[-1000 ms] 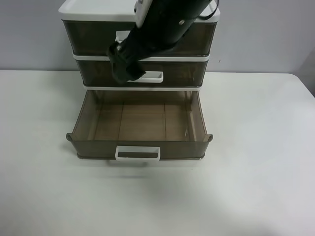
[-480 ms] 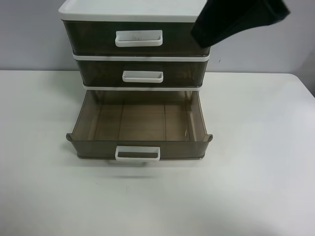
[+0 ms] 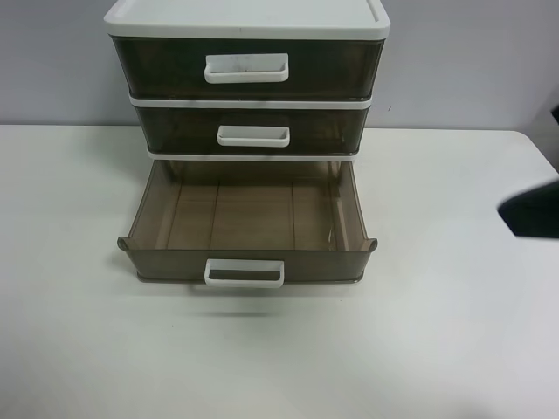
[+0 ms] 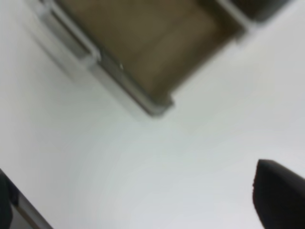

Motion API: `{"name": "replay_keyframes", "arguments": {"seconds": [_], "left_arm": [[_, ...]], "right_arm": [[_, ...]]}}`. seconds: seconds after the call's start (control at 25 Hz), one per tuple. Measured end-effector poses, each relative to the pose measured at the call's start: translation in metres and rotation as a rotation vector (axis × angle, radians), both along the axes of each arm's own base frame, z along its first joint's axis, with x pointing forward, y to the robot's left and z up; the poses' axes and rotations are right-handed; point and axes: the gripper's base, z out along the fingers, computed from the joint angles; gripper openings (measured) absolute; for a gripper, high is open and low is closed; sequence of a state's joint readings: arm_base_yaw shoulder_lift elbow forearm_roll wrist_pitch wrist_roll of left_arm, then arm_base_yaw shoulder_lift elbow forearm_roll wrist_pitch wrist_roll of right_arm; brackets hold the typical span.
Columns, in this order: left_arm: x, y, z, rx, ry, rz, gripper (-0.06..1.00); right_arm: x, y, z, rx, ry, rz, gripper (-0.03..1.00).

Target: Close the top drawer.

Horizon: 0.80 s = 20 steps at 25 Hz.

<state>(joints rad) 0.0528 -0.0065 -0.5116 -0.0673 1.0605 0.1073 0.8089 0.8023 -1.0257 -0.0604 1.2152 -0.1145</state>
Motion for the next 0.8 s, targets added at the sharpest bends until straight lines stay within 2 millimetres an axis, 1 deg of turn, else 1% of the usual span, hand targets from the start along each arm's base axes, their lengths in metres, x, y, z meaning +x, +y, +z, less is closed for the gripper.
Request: {"name": "replay_keyframes", "arguments": {"seconds": [0.12, 0.16, 0.2, 0.36, 0.44, 0.6, 0.68, 0.8], "left_arm": [[0.000, 0.000, 0.000, 0.000, 0.000, 0.000, 0.99], [0.000, 0.000, 0.000, 0.000, 0.000, 0.000, 0.99], [0.000, 0.000, 0.000, 0.000, 0.000, 0.000, 0.99], [0.000, 0.000, 0.000, 0.000, 0.000, 0.000, 0.99], [0.000, 0.000, 0.000, 0.000, 0.000, 0.000, 0.99], [0.000, 0.000, 0.000, 0.000, 0.000, 0.000, 0.99], [0.000, 0.000, 0.000, 0.000, 0.000, 0.000, 0.99], [0.000, 0.000, 0.000, 0.000, 0.000, 0.000, 0.99]], "right_arm": [[-0.018, -0.027, -0.027, 0.003, 0.002, -0.074, 0.99], [-0.023, -0.036, -0.038, 0.009, 0.002, -0.116, 0.99], [-0.028, -0.043, -0.045, 0.022, -0.009, -0.155, 0.99], [-0.050, -0.069, -0.073, 0.134, -0.109, -0.365, 0.99], [-0.062, -0.076, -0.081, 0.186, -0.168, -0.445, 0.99], [-0.084, -0.081, -0.098, 0.274, -0.278, -0.571, 0.99], [-0.092, -0.082, -0.101, 0.293, -0.321, -0.608, 0.99], [-0.093, -0.082, -0.101, 0.300, -0.332, -0.638, 0.99]]}}
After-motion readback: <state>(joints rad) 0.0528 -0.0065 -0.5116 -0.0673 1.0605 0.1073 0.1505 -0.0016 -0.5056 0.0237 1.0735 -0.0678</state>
